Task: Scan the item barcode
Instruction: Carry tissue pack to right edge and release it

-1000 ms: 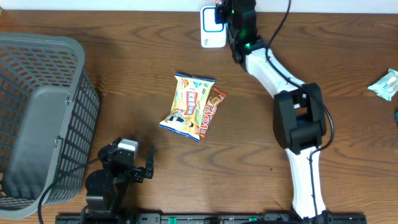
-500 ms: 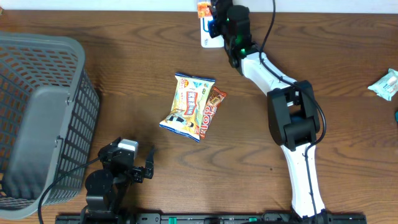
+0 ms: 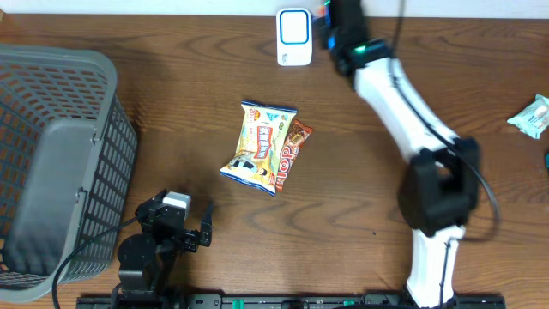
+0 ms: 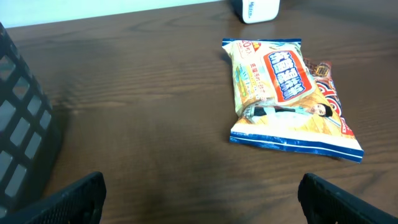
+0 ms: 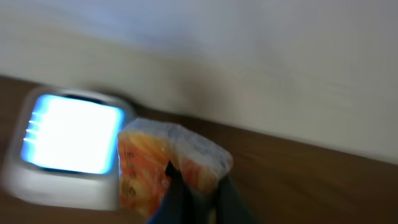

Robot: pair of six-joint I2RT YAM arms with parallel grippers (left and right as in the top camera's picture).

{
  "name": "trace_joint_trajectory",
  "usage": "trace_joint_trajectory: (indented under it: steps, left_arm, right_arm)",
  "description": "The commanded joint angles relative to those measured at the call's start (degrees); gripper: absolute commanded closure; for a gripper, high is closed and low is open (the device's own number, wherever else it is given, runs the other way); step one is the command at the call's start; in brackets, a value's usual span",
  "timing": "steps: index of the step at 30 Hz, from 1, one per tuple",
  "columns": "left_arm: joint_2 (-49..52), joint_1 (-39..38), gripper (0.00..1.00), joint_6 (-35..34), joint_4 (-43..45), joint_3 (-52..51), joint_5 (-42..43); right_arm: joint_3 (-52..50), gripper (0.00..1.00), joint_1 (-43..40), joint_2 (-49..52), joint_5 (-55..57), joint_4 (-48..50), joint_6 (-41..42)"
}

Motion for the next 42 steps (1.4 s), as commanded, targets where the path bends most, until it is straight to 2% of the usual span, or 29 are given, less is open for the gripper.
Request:
trace_joint_trajectory:
  steps: [1, 4, 5, 9, 17, 22, 23, 25, 26, 28, 30, 32, 37, 40, 42]
  left_arm:
    - [-0.31, -0.13, 0.02, 0.81, -1.18, -0.74, -0.20]
    - [-0.31, -0.13, 0.02, 0.81, -1.18, -0.74, -0.20]
    - [-0.31, -0.13, 0.02, 0.81, -1.18, -0.74, -0.20]
    - [-0.31, -0.13, 0.01, 0.81, -1.18, -0.74, -0.20]
    - [-0.31, -0.13, 0.02, 0.81, -1.18, -0.74, -0.20]
    - [-0.31, -0.13, 0.02, 0.81, -1.18, -0.74, -0.20]
    - [-0.31, -0.13, 0.01, 0.81, -1.18, -0.74, -0.20]
    - [-0.31, -0.13, 0.01, 0.81, -1.18, -0.74, -0.20]
    - [-0.31, -0.13, 0.02, 0.81, -1.18, -0.74, -0.20]
    - [-0.31, -0.13, 0.02, 0.81, -1.18, -0.74, -0.20]
    - [-0.31, -0.13, 0.01, 0.81, -1.18, -0.74, -0.20]
    - [-0.31, -0.13, 0.01, 0.81, -1.18, -0.74, -0.20]
    - [-0.31, -0.13, 0.02, 0.81, -1.18, -0.74, -0.20]
    - [-0.31, -0.13, 0.02, 0.81, -1.18, -0.74, -0.20]
    - [-0.31, -0.13, 0.02, 0.79, -1.18, -0.74, -0.20]
  right_arm:
    - [0.37, 0.98, -3.48, -2.08, 27.76, -10.16, 5.49]
    - [0.26, 0.98, -6.73, -0.66, 32.52, -22.82, 15.89]
    - [-0.20, 0.99, -10.14, 0.57, 33.00, -29.24, 23.45]
    - [-3.45, 0.98, -19.19, 2.49, 32.26, -32.87, 33.62]
    - [-15.08, 0.99, -35.60, 5.31, 27.41, -24.81, 35.26]
    - [-16.48, 0.99, -41.97, 5.07, 27.15, -23.06, 35.23]
    - [-16.09, 0.96, -42.99, 4.72, 26.27, -22.67, 34.99]
    - [-15.45, 0.81, -43.69, 4.13, 23.69, -22.38, 34.77]
    - [-14.80, 0.51, -43.87, 2.97, 21.42, -22.03, 34.77]
    - [-14.45, 0.33, -43.67, 1.99, 21.42, -21.16, 32.70]
    - [-14.23, 0.08, -43.47, 0.87, 21.40, -20.06, 29.51]
    - [-13.94, 0.01, -43.43, -0.46, 21.38, -19.93, 28.37]
    - [-13.94, 0.01, -43.41, -5.31, 17.75, -20.28, 28.37]
    - [-13.94, 0.01, -43.01, -9.64, 8.92, -20.37, 28.37]
    - [-13.94, 0.01, -42.40, -12.81, -2.19, -20.87, 28.37]
